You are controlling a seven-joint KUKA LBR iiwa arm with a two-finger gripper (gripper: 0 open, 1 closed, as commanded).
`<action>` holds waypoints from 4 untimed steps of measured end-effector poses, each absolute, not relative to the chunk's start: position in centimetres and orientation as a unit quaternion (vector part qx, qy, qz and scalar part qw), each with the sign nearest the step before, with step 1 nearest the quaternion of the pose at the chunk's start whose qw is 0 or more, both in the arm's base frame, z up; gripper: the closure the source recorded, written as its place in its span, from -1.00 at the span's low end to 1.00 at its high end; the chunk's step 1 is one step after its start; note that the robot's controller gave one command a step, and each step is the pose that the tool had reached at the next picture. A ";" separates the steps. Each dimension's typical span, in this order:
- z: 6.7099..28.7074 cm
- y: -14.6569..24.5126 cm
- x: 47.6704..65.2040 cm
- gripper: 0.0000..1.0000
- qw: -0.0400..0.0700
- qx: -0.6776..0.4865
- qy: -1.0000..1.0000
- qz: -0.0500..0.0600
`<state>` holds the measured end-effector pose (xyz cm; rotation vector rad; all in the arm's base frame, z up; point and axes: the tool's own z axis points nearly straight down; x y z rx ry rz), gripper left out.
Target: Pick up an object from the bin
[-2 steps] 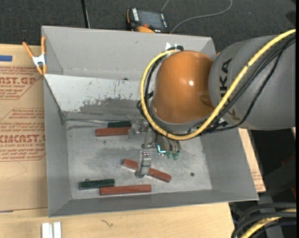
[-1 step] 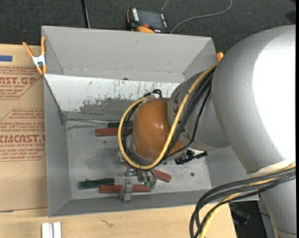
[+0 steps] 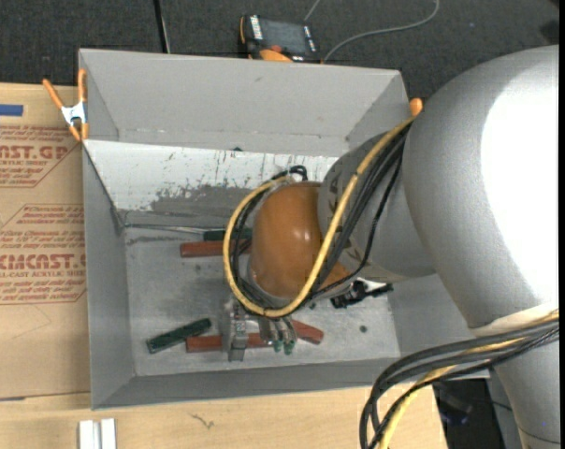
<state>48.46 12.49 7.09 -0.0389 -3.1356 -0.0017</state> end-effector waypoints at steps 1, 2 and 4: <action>7.0 12.4 48.6 -1.00 -0.001 -0.013 -1.000 -0.001; 7.1 12.4 48.6 1.00 0.000 -0.013 -1.000 -0.001; 7.1 12.4 48.6 1.00 0.000 -0.013 -1.000 -0.001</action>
Offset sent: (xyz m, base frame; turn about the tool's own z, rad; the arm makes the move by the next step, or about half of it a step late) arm 0.0000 0.0000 0.0000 0.0000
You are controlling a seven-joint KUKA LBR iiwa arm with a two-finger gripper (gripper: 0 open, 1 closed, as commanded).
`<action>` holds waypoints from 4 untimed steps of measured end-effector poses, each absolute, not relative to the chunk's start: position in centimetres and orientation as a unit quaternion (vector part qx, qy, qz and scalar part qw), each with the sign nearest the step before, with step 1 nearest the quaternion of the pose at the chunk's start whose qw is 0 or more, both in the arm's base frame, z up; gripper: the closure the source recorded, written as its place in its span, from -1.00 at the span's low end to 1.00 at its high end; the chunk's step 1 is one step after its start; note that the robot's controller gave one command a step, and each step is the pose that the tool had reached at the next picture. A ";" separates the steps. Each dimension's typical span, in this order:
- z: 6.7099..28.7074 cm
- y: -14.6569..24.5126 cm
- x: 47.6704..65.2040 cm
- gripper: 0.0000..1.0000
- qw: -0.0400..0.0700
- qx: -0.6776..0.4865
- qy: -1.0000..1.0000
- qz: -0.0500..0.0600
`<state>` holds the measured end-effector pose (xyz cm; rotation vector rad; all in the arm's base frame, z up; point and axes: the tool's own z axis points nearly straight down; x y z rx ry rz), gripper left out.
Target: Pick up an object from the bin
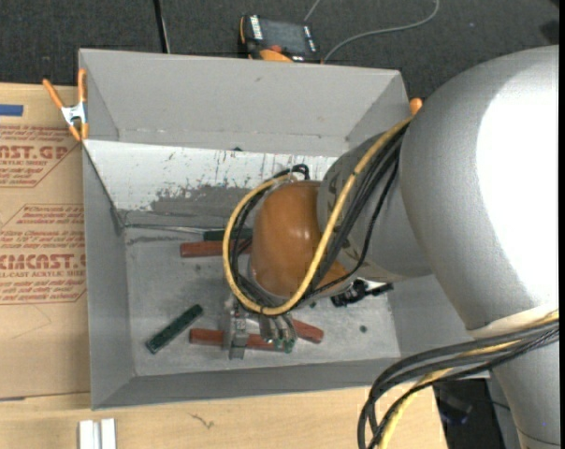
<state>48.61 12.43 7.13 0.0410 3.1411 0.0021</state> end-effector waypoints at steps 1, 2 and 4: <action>7.0 12.4 48.6 -1.00 0.001 0.013 1.000 0.001; 7.1 12.4 48.6 1.00 0.001 0.013 1.000 0.001; 7.1 12.4 48.6 1.00 0.000 0.013 1.000 0.001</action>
Offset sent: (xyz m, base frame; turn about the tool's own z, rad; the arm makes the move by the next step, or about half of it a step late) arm 0.0000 0.0000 0.0000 0.0000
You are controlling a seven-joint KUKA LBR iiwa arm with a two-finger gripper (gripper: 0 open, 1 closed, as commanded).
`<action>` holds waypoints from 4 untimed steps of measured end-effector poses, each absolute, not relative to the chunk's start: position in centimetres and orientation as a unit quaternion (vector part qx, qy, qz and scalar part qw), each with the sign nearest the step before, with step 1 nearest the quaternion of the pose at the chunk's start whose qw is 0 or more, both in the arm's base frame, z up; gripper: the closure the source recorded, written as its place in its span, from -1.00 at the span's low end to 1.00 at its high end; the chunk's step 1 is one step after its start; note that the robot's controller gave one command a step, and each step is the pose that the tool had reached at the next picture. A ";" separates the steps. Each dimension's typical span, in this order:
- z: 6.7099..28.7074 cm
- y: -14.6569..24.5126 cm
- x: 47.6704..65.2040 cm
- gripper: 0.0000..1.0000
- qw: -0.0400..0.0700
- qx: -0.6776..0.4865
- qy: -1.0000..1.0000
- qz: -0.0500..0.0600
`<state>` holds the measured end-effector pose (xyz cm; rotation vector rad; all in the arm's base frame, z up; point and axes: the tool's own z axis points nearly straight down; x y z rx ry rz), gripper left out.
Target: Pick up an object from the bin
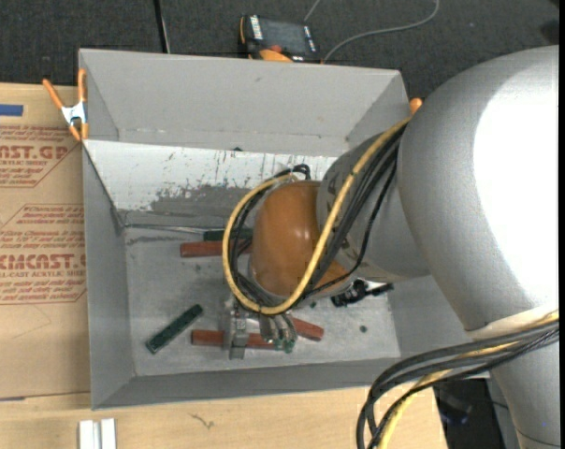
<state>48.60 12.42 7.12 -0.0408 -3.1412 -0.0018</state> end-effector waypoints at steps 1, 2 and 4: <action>7.0 12.4 48.6 -1.00 -0.001 -0.013 -1.000 -0.001; 7.1 12.4 48.5 1.00 0.001 -0.013 -1.000 0.000; 7.9 7.4 48.1 -1.00 -0.003 0.030 -1.000 0.000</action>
Offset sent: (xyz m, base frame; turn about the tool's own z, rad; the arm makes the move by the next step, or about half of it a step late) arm 0.0000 0.0000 0.0000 0.0000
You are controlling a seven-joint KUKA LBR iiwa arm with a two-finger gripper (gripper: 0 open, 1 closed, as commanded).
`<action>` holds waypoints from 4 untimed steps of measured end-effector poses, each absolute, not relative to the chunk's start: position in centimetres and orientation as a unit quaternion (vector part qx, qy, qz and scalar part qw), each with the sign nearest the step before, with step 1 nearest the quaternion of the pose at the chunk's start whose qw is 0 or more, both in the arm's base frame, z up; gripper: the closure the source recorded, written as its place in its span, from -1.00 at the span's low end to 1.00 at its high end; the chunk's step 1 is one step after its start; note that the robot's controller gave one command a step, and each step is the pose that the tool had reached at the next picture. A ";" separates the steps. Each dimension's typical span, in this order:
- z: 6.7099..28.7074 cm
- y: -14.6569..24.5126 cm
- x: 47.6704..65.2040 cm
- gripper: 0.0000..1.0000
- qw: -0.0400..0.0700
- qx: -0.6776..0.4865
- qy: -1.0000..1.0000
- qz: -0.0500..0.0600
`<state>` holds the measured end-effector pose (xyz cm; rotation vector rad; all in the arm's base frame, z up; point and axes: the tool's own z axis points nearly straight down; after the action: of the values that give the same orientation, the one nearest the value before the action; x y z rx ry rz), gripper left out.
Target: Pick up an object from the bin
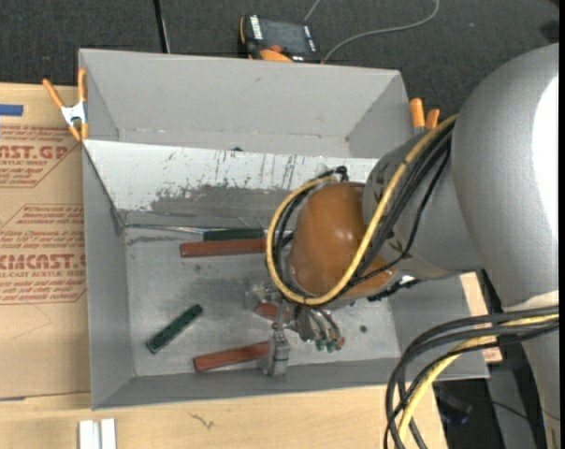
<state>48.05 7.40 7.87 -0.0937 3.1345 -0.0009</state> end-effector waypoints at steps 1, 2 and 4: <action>7.0 7.7 48.4 -1.00 0.002 0.045 0.999 0.001; 7.0 7.7 48.4 1.00 0.000 0.045 0.999 0.001; 24.8 6.9 53.6 1.00 0.004 -0.120 0.993 0.000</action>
Offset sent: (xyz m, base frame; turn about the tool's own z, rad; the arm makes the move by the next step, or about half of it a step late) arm 0.0030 0.0026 -0.0087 0.1498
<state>53.64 6.92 24.82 -0.3767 3.1115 0.0002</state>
